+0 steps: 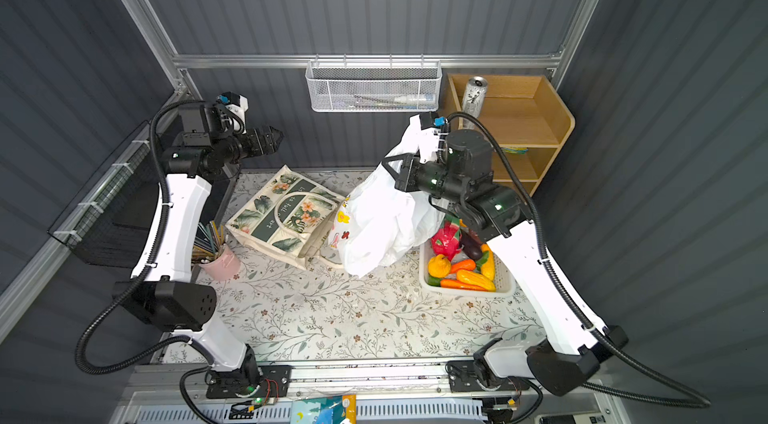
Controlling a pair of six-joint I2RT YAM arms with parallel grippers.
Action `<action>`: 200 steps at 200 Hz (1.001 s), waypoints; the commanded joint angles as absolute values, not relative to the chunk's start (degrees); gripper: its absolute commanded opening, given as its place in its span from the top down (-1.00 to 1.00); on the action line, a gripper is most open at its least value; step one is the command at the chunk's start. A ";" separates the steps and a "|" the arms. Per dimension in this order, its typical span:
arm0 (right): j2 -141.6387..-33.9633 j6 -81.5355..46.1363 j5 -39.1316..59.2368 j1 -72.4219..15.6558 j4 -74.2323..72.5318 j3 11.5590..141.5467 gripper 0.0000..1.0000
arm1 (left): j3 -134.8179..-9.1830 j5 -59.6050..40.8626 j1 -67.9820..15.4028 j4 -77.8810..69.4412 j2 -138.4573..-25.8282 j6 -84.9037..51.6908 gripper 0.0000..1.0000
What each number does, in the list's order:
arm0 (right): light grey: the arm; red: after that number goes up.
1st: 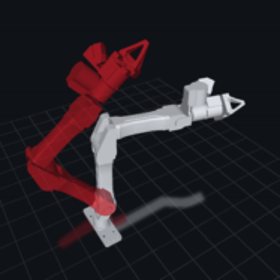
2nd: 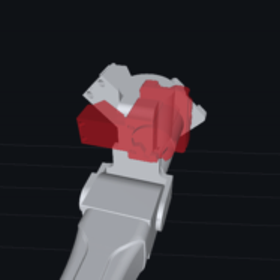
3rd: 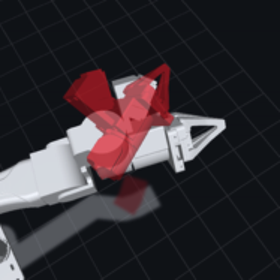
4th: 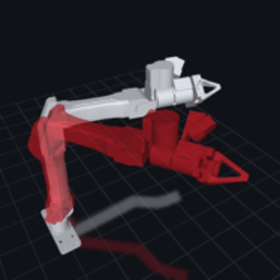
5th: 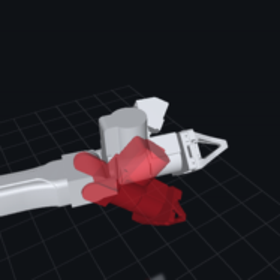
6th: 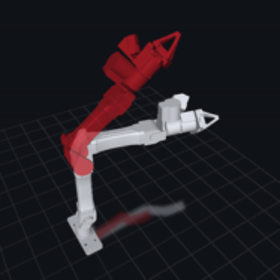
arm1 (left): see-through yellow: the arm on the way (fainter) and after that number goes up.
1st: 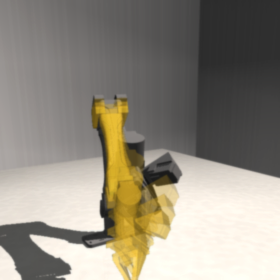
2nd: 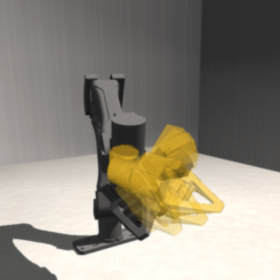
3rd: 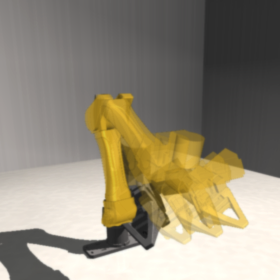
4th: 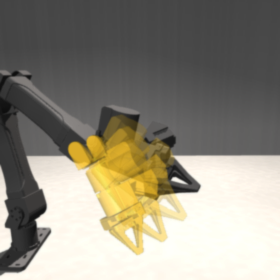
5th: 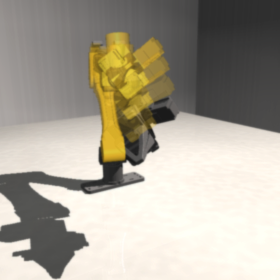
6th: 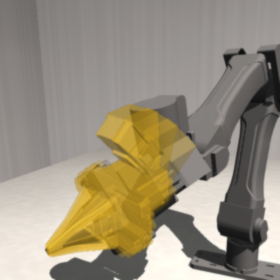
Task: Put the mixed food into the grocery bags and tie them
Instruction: 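Lower the plastic bag onto the basket with right gripper while left moves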
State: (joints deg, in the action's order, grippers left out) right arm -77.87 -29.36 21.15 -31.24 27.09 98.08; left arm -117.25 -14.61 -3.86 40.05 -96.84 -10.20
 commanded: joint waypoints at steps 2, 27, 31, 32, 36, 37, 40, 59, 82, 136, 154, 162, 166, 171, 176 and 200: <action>-79.55 -27.43 20.42 -32.58 27.65 100.31 1.00 | -113.15 -17.48 -6.61 39.46 -94.29 -11.34 -0.86; -80.94 -26.59 20.54 -33.29 27.98 100.12 1.00 | -104.87 -13.89 -10.31 37.95 -89.46 -9.97 -0.87; -81.03 -26.45 20.56 -33.24 27.90 99.94 1.00 | -103.67 -13.03 -10.87 37.81 -88.85 -9.75 -0.86; -81.12 -26.45 20.57 -33.28 27.88 99.89 1.00 | -103.25 -12.76 -10.97 37.80 -88.68 -9.66 -0.87; -81.19 -26.36 20.65 -33.31 28.02 99.80 1.00 | -101.92 -12.17 -11.32 37.87 -88.16 -9.40 -0.87; -81.20 -26.32 20.65 -33.31 27.98 99.78 1.00 | -101.63 -12.02 -11.37 37.92 -88.03 -9.36 -0.87; -81.22 -26.22 20.65 -33.38 28.10 99.76 1.00 | -100.87 -11.61 -11.54 38.13 -87.74 -9.24 -0.87; -80.92 -25.06 19.87 -33.35 29.12 99.32 1.00 | -94.93 -7.96 -13.24 38.93 -86.58 -8.09 -0.87; -78.93 -23.74 15.56 -33.26 29.84 97.84 1.00 | -89.06 -1.79 -17.29 38.80 -86.60 -6.59 -0.87; -75.27 -22.50 12.95 -32.74 30.56 94.86 1.00 | -85.00 8.31 -26.47 39.16 -91.26 -5.38 -0.87; -75.23 -22.13 14.87 -32.49 30.57 94.15 1.00 | -83.84 7.69 -27.07 37.95 -90.89 -7.57 -0.88; -75.49 -21.77 16.15 -32.46 30.58 93.88 1.00 | -83.40 8.13 -27.07 37.23 -90.09 -8.19 -0.91; -75.62 -21.64 16.81 -32.43 30.59 93.71 1.00 | -83.41 8.37 -26.99 37.03 -89.59 -8.47 -0.92; -75.74 -21.41 17.42 -32.43 30.58 93.57 1.00 | -83.52 8.52 -26.83 36.84 -88.94 -8.65 -0.93; -75.84 -21.28 18.00 -32.46 30.57 93.37 1.00 | -83.73 8.30 -26.56 36.74 -88.17 -8.91 -0.94; -76.76 -21.27 18.61 -32.66 30.26 92.49 1.00 | -84.89 5.27 -25.51 35.40 -83.66 -9.74 -0.97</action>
State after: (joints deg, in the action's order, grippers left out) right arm -75.79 -22.46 16.60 -32.62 30.24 93.58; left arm -83.77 6.44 -26.72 37.67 -89.86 -8.05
